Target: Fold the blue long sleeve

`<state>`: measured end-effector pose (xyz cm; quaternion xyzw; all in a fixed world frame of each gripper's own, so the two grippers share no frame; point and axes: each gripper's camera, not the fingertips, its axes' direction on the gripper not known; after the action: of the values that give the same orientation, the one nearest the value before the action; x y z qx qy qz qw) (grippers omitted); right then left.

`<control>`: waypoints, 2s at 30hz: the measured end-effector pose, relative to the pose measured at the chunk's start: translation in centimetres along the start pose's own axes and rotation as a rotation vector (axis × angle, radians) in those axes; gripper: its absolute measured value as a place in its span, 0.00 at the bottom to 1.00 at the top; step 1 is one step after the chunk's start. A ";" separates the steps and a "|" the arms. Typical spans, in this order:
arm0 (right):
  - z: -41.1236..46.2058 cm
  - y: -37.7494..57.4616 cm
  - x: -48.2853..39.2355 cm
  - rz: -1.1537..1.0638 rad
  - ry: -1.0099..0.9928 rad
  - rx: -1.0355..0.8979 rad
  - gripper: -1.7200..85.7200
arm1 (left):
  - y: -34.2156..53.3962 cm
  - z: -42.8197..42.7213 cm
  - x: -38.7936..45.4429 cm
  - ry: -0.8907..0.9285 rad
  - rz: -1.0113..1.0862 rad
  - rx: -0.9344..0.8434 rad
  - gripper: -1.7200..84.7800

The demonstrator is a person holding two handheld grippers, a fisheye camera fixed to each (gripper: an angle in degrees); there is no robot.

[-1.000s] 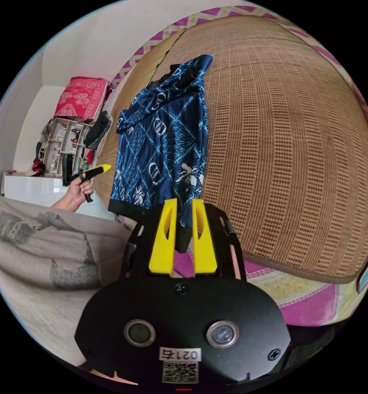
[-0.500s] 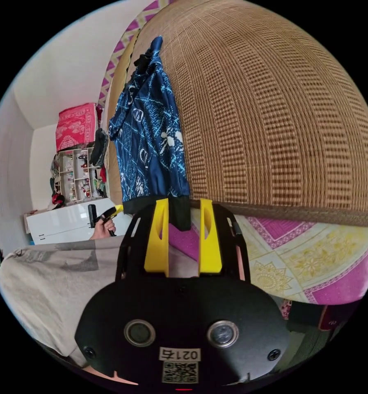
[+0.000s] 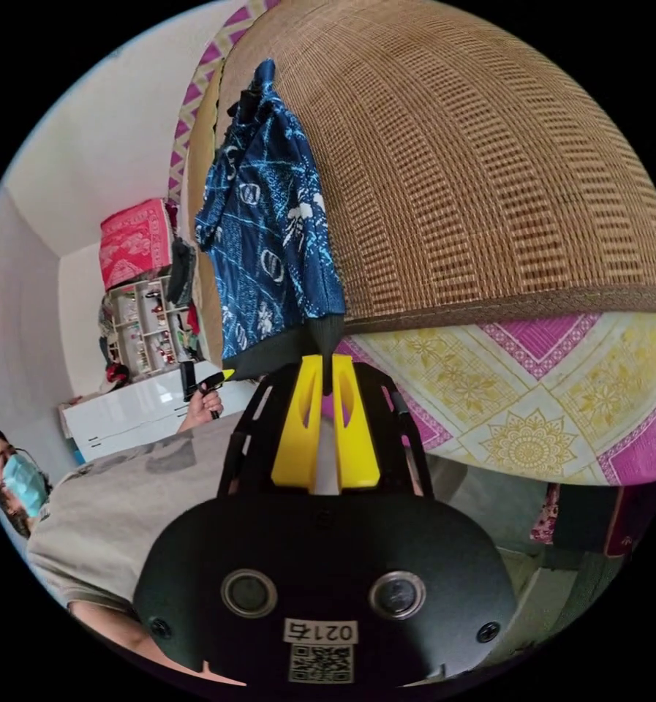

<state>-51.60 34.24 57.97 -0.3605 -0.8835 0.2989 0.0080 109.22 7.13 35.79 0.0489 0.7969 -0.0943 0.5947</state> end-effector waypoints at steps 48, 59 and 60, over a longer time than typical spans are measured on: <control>-0.1 -31.9 -6.3 -0.303 -0.042 -0.138 0.08 | -24.8 -2.6 2.4 -0.315 -0.092 0.206 0.09; 1.7 -23.2 -7.0 -0.302 0.010 -0.261 0.02 | -25.2 -7.2 -1.6 -0.125 -0.097 0.019 0.01; 2.4 -22.0 -6.7 -0.287 -0.002 -0.267 0.02 | -25.1 -7.9 -2.3 -0.125 -0.082 -0.017 0.01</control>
<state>-61.04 16.35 69.12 -0.2283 -0.9577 0.1753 0.0020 97.69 -15.68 42.47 0.0051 0.7602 -0.1146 0.6394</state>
